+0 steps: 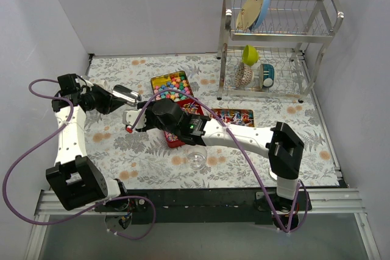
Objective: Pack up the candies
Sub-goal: Pick up the spatula from the center of the board.
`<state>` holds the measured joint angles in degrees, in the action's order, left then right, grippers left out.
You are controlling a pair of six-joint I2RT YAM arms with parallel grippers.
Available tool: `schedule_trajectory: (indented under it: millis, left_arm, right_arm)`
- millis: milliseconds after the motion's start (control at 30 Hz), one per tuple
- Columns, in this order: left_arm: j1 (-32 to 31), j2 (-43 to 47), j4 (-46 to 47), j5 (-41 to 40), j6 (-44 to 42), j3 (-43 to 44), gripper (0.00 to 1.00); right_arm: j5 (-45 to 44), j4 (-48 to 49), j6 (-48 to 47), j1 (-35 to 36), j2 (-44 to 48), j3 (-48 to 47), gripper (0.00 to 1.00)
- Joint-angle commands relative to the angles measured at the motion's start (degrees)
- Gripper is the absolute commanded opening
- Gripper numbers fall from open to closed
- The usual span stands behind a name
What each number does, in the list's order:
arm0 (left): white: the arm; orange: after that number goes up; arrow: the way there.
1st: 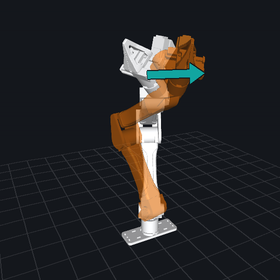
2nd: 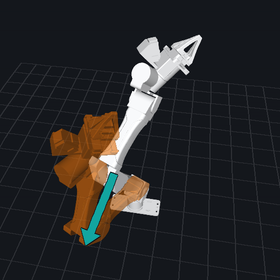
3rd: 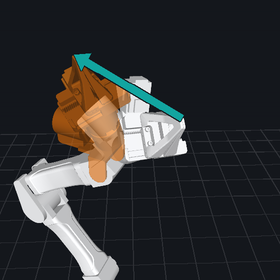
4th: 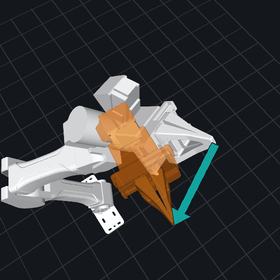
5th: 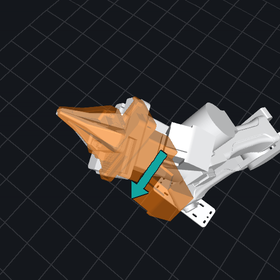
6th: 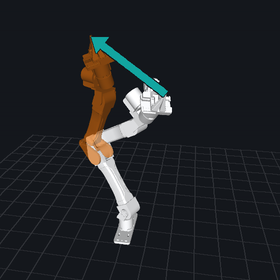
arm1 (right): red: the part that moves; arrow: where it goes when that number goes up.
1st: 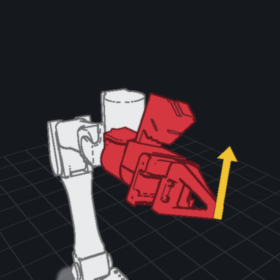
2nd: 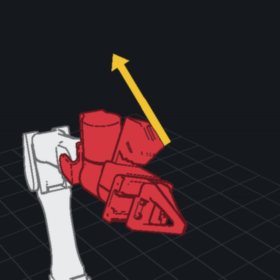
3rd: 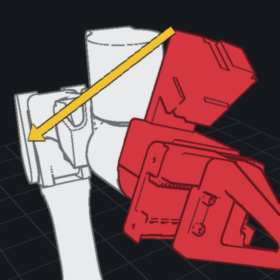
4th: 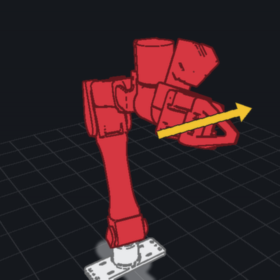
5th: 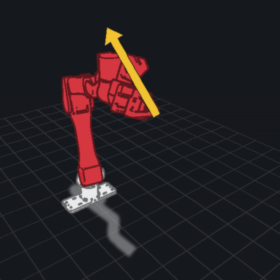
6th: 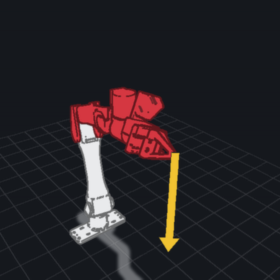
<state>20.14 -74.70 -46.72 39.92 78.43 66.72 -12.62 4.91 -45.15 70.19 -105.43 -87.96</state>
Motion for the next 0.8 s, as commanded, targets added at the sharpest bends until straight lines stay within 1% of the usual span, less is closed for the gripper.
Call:
schedule_trajectory:
  millis: [0, 100, 133, 200, 300, 400, 433, 500, 533, 633, 700, 733, 767]
  left_arm:
    - [-0.1, -0.01, -1.62, 2.53, 0.32, 2.45, 0.0]
    - [-0.28, -0.36, -1.44, 3.14, 0.4, 2.45, 0.0]
    - [-0.45, -0.45, -1.18, 3.23, 0.58, 2.54, 0.0]
    - [-0.45, -0.63, -1.01, 3.49, 0.93, 2.45, 0.0]
    - [-0.54, -0.71, -0.65, 3.76, 1.37, 2.36, 0.0]
    - [-0.72, -0.89, -0.22, 4.29, 1.63, 2.45, 0.0]
    - [-0.72, -0.98, -0.13, 4.55, 1.72, 2.54, 0.0]
    - [-0.63, -0.98, 0.05, 4.81, 1.55, 2.89, 0.0]
    - [-0.63, -0.98, -0.04, 4.81, 1.46, 3.15, 0.0]
    - [-0.72, -1.07, 0.22, 5.95, 0.93, 3.85, 0.0]
    - [-0.72, -1.15, 0.4, 6.31, 0.67, 4.64, 0.0]
    - [-0.63, -1.24, 0.66, 7.0, 0.49, 5.26, 0.04]
    - [-0.72, -1.33, 1.53, 7.71, 0.14, 5.79, 0.11]
  right_arm:
    - [-4.16, 6.69, -2.31, 0.29, -0.48, -1.16, 0.52]
    - [-4.25, 6.08, -2.49, 0.29, -1.27, -2.12, 0.45]
    - [-4.25, 5.99, -2.67, 0.29, -1.53, -2.47, 0.41]
    - [-4.17, 5.64, -2.67, 0.29, -2.06, -2.74, 0.38]
    - [-3.55, 4.68, -2.58, 0.47, -2.24, -3.18, 0.32]
    - [-2.85, 4.15, -2.49, 0.47, -1.98, -2.65, 0.2]
    - [-2.85, 3.97, -2.58, 0.47, -1.98, -2.39, 0.13]
    - [-2.5, 3.88, -2.67, 0.56, -1.71, -1.52, 0.11]
    - [-2.49, 4.23, -2.58, 0.56, -1.62, -1.16, 0.02]
    - [-2.58, 4.15, -2.32, 0.3, -0.66, -0.45, 0.01]
    - [-1.01, 2.57, -1.35, -0.23, 0.13, -1.59, 0.01]
    - [-0.48, 0.48, -0.39, -0.49, 0.66, -2.21, 0.01]
    - [0.31, -0.85, 2.23, -1.37, 1.1, -3.0, 0.01]
